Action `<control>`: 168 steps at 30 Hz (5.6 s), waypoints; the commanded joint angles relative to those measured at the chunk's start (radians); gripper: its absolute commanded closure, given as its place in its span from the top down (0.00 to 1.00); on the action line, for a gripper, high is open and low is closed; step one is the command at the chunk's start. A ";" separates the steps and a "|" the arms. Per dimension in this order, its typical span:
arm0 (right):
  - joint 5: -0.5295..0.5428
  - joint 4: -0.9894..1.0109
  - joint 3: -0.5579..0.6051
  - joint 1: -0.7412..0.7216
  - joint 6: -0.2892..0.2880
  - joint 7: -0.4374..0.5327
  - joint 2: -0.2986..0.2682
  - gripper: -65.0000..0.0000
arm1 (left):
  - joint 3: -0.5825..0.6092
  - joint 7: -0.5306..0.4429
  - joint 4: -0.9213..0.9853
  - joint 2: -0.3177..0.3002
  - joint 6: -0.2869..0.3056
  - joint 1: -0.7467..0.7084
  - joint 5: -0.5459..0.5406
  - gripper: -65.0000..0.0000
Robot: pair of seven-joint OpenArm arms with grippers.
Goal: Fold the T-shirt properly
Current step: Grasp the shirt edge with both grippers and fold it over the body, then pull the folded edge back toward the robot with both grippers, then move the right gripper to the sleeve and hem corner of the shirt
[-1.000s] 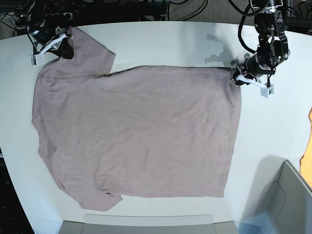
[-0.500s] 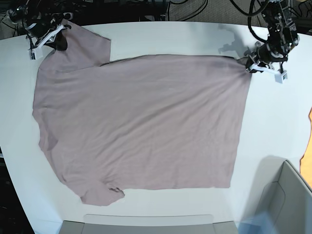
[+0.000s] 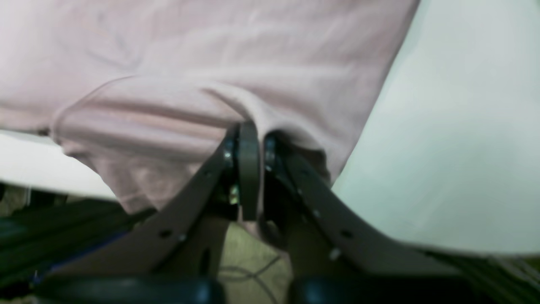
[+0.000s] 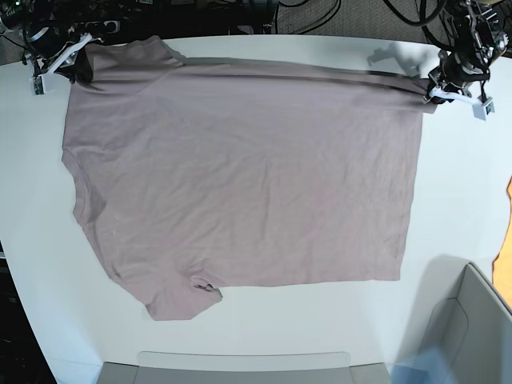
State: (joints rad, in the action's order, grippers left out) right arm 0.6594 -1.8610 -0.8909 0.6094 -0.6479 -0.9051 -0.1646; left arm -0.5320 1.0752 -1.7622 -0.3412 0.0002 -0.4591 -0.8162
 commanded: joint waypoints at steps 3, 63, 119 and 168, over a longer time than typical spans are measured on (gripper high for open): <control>0.010 -0.016 -0.003 -0.033 -0.005 0.017 -0.019 0.00 | -0.003 -0.008 -0.015 -0.016 -0.001 0.041 -0.002 0.00; -0.451 0.426 0.292 -0.825 -0.011 0.028 -0.109 0.30 | 0.062 0.046 0.313 -0.022 -0.010 0.659 0.156 0.15; -0.610 0.169 0.404 -0.181 -0.011 0.027 -0.155 0.00 | 0.571 -0.074 0.181 -0.086 -0.002 -0.142 0.360 0.00; -0.797 0.679 0.635 -0.828 0.027 0.192 -0.114 0.00 | 0.181 0.115 -0.229 -0.006 -0.004 0.089 0.360 0.00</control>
State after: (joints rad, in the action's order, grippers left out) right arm -0.1307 -1.1740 -0.2508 -0.2195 -0.6155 -0.6956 -0.2634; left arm -0.3435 1.2034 -1.9762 -0.3363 -0.0013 -0.3721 -0.4568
